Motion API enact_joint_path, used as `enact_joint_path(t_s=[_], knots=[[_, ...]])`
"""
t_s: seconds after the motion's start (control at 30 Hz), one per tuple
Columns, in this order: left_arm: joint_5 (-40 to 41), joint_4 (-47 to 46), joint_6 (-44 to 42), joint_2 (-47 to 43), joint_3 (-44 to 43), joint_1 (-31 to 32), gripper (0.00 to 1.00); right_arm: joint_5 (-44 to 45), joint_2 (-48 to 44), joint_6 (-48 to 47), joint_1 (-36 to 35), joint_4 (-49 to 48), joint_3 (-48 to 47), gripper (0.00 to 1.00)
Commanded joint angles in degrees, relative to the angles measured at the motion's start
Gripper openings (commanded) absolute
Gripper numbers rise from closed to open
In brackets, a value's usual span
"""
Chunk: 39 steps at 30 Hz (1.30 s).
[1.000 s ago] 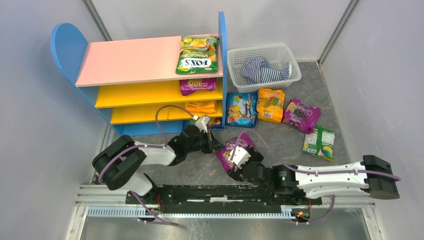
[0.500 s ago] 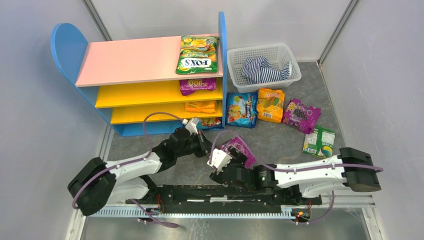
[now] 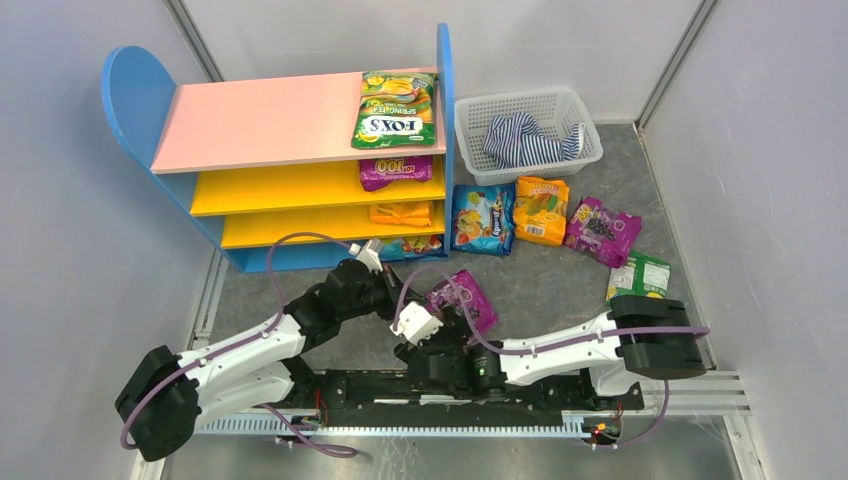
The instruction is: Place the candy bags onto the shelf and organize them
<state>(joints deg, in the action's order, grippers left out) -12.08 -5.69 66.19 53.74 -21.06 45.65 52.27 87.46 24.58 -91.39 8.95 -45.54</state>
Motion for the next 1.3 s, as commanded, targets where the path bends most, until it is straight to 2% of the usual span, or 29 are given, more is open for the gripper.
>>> enact_joint_path(t_s=[0.0, 0.27, 0.53, 0.7, 0.83, 0.97, 1.13, 1.2, 1.27], knots=[[-2.68, -3.73, 4.68, -1.60, -2.29, 0.14, 0.02, 3.00, 1.43, 4.64, -1.96, -2.21, -4.25, 0.98], [-2.86, -3.05, 8.29, -5.92, -2.05, 0.14, 0.02, 16.34, 4.78, 6.90, -2.07, 4.18, -3.91, 0.98], [-2.81, -4.72, 10.92, -6.27, -1.69, 0.14, 0.02, 22.85, 8.22, 7.79, -1.62, 4.30, -5.08, 0.98], [-2.60, -4.70, 11.76, -7.42, -1.27, 0.19, 0.02, 21.48, 8.58, 8.37, 1.32, 3.98, -4.17, 0.98], [-2.10, -4.04, 11.79, -8.20, -0.93, 0.14, 0.02, 16.97, 4.64, -0.96, 1.47, -7.75, 1.64, 0.70], [-1.10, -1.95, 10.79, -8.53, -1.38, 0.14, 0.02, 10.47, 0.31, -7.83, 1.48, -17.06, 6.15, 0.55], [1.44, 5.83, 6.06, -10.13, -5.03, 0.14, 0.03, 1.09, -5.45, -15.21, 1.48, -23.14, 10.67, 0.34], [4.19, 12.56, 2.80, -11.72, -8.64, 0.14, 0.16, -4.12, -9.20, -18.99, 1.48, -25.54, 12.68, 0.27], [8.17, 20.04, -0.93, -13.64, -12.78, 0.13, 0.38, -9.20, -12.91, -22.89, 1.48, -27.35, 14.91, 0.22]])
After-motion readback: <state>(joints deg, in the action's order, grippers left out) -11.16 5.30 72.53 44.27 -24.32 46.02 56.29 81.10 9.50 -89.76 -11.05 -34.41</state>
